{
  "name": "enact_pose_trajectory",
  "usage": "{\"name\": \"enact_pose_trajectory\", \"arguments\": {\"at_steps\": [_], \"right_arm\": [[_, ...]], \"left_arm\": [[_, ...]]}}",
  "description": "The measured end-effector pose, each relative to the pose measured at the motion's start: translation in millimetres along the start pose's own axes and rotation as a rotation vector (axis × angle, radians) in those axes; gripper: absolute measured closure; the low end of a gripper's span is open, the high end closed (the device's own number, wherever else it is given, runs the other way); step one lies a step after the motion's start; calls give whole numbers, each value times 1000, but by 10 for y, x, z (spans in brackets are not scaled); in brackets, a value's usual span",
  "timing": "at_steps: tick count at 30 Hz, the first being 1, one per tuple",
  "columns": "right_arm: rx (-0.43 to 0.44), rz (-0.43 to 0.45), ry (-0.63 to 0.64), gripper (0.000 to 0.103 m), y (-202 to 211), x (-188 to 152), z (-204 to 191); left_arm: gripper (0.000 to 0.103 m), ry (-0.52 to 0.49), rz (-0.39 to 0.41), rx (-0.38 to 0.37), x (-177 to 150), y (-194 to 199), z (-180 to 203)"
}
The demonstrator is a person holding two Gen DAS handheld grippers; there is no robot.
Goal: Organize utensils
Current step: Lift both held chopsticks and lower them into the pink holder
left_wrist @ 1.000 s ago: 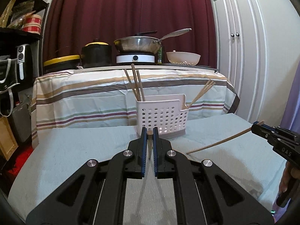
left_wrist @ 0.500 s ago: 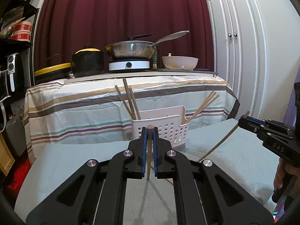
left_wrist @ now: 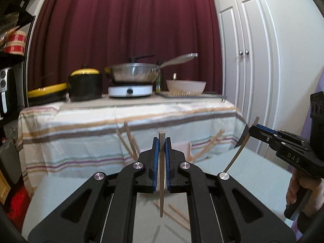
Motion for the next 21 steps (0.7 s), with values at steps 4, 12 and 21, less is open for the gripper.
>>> {"name": "enact_pose_trajectory", "arguments": {"at_steps": [4,12,21], "right_arm": [[6,55,2,96,-33,291,37],[-6,139,32,96,-240,745,70],[-43,155,72,96,-671,821,95]], "left_arm": [[97,-14,55,3,336,-29,-14],[97,-23,119,19,814,-318,-68],[97,1,173,63,1019,-706,-196]]}}
Point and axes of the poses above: each gripper's, at about its wrist camera, not at the fingertips, and y roughly against the way its jaws point, z to its right, x to its top, the point moved 4 cm from there along -y, roughly the way its jaws point, and after that the axes turned 1 degree about -y, right-handed, at the moved point
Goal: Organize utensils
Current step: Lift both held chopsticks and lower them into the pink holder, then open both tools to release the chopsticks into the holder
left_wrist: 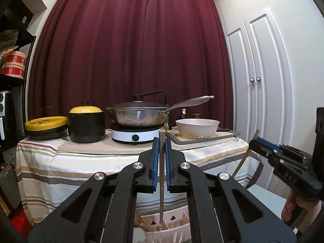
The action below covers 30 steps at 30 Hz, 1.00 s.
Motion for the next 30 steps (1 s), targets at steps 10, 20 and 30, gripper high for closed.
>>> {"name": "enact_pose_trajectory", "arguments": {"at_steps": [10,20,30], "right_arm": [[-9,-140,-27,96,-473,-596,108],[10,-205,-37,80,-492,-862,49],[36,-193,-43,77,-21,-835,-70]], "left_arm": [[97,32,-124,9,-680,-502,-59],[66,64,-229,6,-1128,-559,-78],[54,60,-237,-7,-1182,-85,35]]}}
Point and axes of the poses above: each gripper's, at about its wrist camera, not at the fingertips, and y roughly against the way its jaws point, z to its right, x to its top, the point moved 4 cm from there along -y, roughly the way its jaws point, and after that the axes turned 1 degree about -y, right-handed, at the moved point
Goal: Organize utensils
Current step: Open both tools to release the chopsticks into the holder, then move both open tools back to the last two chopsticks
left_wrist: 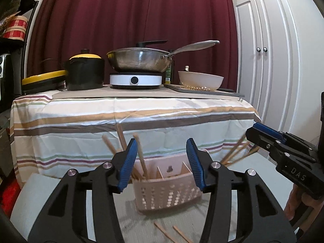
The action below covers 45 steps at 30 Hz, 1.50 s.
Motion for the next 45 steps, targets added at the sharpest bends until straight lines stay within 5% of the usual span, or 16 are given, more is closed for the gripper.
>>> {"name": "enact_pose_trajectory", "arguments": {"at_steps": [11,27,42,45], "right_arm": [[-16,-28,-29,77,494,-397,-69],[-1,-190,-68,77,1002,-1595,-285],[53,-342,-57,77,1033,-2336,-502],[49,-367,-71,84,1001,-2424,-459]], "left_arm": [[54,-11,-22,23,-326,420,117],[54,29,-142,75,-1296,883,169],[54,46,-243,77,-1895,963,312],[54,48,-260,71,-1952,937,355]]}}
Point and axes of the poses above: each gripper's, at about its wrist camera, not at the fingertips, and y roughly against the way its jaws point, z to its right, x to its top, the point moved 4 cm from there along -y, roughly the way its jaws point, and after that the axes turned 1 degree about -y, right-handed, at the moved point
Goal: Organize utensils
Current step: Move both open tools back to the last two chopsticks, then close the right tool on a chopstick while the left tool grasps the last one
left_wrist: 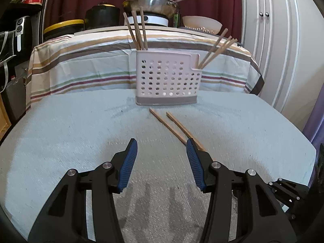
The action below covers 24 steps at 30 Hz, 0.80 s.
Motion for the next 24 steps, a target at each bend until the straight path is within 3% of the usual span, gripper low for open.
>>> {"name": "enact_pose_trajectory", "arguments": {"at_steps": [4,18,24], "right_arm": [[-4,0,-6,96,4,7,34],[-75,48,-34,96,145,23,261],[-71,44,-40,96,141,12,277]], "left_arm": [[54,3,-16,-11,-41,-54,54],[54,-69,-85,-118,-259,-233,673],[54,-68,-156,-93,-405,-364,682]]}}
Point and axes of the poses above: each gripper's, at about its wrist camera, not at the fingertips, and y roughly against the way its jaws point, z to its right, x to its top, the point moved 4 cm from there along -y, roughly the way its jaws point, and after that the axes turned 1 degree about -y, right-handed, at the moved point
